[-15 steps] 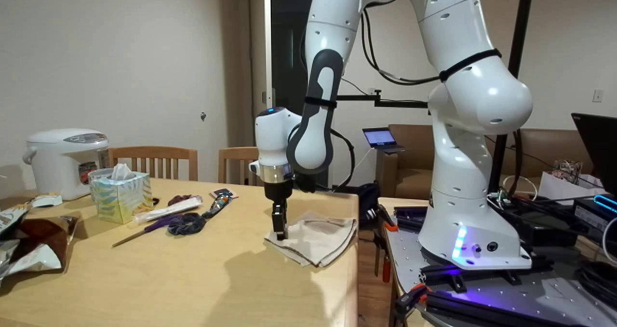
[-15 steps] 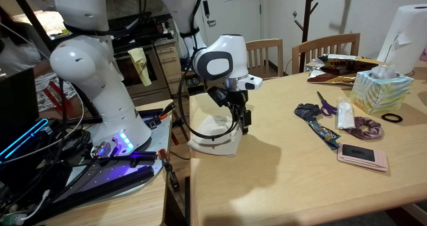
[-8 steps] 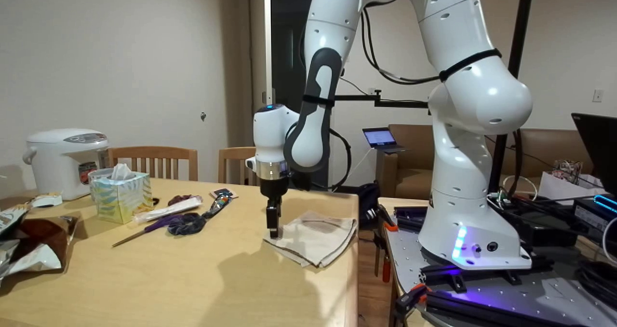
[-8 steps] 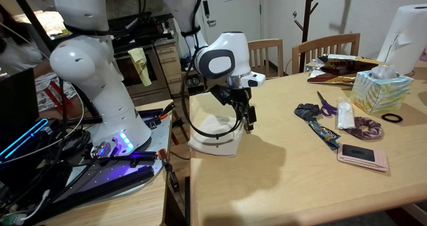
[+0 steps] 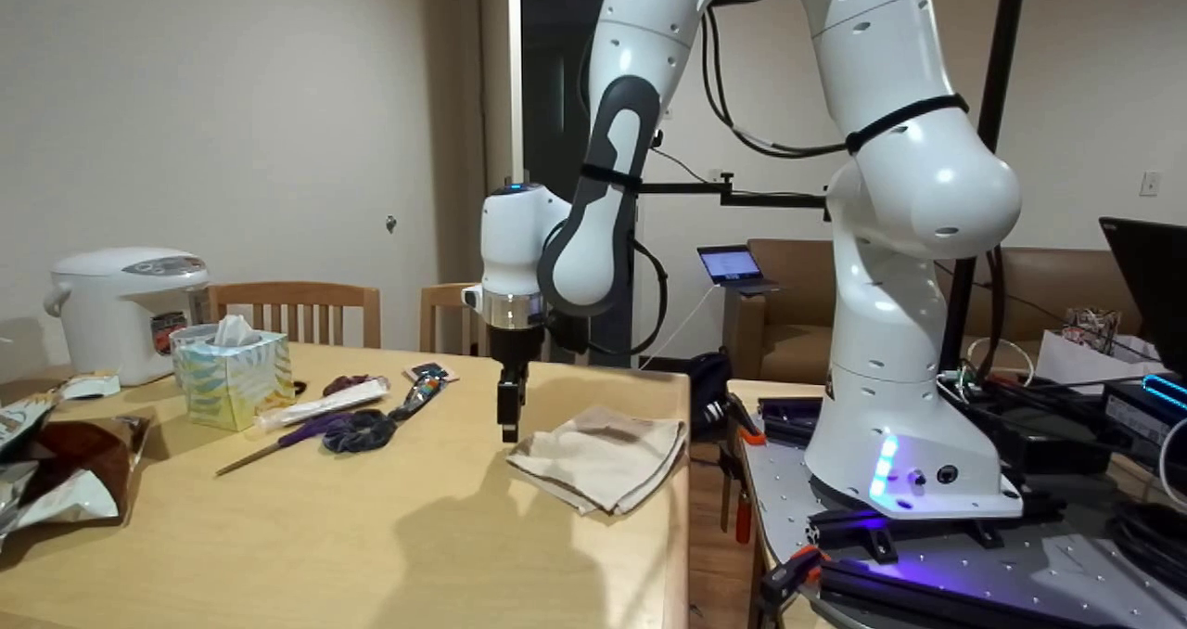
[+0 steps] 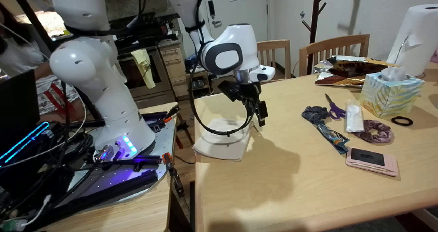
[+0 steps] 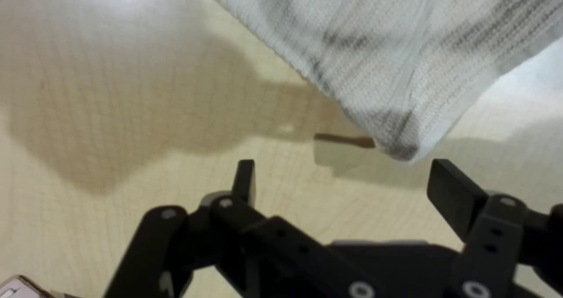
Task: Move the plastic spoon forward then wipe the table with the cloth.
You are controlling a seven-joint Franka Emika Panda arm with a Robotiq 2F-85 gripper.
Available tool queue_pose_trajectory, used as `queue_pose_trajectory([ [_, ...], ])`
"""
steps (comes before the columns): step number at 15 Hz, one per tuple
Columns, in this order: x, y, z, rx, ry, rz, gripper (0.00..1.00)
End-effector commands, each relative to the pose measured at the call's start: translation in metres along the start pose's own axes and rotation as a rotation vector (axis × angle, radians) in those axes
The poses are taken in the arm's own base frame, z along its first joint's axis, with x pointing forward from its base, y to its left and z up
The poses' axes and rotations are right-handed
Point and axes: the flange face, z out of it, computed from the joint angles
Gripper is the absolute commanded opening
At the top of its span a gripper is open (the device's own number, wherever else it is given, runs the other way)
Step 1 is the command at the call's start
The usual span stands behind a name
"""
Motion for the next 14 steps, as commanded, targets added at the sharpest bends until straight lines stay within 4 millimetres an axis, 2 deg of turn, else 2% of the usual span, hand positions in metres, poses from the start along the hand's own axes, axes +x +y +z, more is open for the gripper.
queue_pose_trajectory([
  [1,-0.003,0.003,-0.029,-0.002,0.049,0.008,1.00],
  [7,0.003,0.004,-0.081,-0.066,0.064,0.020,1.00],
  [11,0.009,-0.004,-0.118,-0.116,0.085,-0.009,1.00],
  [14,0.018,-0.014,-0.136,-0.122,0.144,-0.061,1.00],
])
